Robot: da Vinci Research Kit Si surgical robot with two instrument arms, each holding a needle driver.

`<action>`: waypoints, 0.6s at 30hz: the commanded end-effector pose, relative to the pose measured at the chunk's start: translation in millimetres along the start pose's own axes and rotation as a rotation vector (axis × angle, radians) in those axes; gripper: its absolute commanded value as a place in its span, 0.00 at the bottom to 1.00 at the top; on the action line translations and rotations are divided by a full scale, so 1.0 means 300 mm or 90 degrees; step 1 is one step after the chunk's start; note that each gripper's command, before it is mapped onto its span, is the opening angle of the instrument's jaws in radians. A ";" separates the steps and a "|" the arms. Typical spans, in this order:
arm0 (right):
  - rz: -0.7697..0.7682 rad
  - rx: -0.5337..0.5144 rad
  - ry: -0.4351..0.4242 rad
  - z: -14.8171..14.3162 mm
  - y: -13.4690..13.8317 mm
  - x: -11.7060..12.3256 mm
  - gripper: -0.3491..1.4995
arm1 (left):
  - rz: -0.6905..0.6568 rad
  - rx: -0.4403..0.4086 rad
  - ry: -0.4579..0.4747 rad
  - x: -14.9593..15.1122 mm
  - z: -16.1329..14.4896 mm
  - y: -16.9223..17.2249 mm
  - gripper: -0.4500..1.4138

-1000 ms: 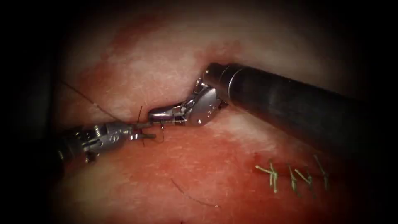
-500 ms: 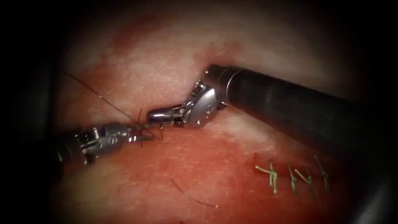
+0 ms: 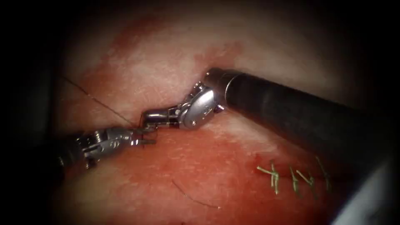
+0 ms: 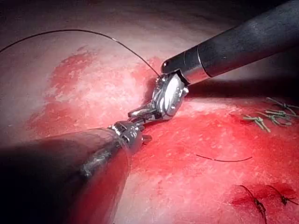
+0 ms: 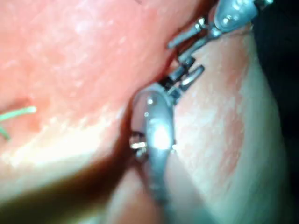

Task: Wound Closure

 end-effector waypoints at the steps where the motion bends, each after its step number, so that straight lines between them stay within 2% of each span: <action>1: 0.004 0.001 -0.004 0.0018 0.0001 -0.0032 0.00 | -0.003 -0.003 0.000 0.000 0.003 0.000 0.24; 3: 0.008 0.000 -0.008 0.0015 0.0008 -0.0040 0.00 | -0.002 -0.012 -0.011 -0.001 0.000 0.001 0.18; 7: 0.010 -0.001 -0.011 0.0011 0.0025 -0.0038 0.00 | -0.021 -0.030 -0.041 -0.001 -0.004 0.004 0.15; 10: 0.012 -0.002 -0.014 0.0010 0.0052 -0.0030 0.00 | -0.038 -0.059 -0.041 0.001 -0.006 0.008 0.16; 12: 0.019 -0.003 -0.020 0.0010 0.0069 -0.0023 0.00 | -0.054 -0.092 -0.020 0.003 -0.005 0.009 0.17; 18: 0.058 0.010 -0.039 0.0013 0.0061 -0.0020 0.00 | -0.065 -0.091 -0.015 0.000 0.002 0.009 0.17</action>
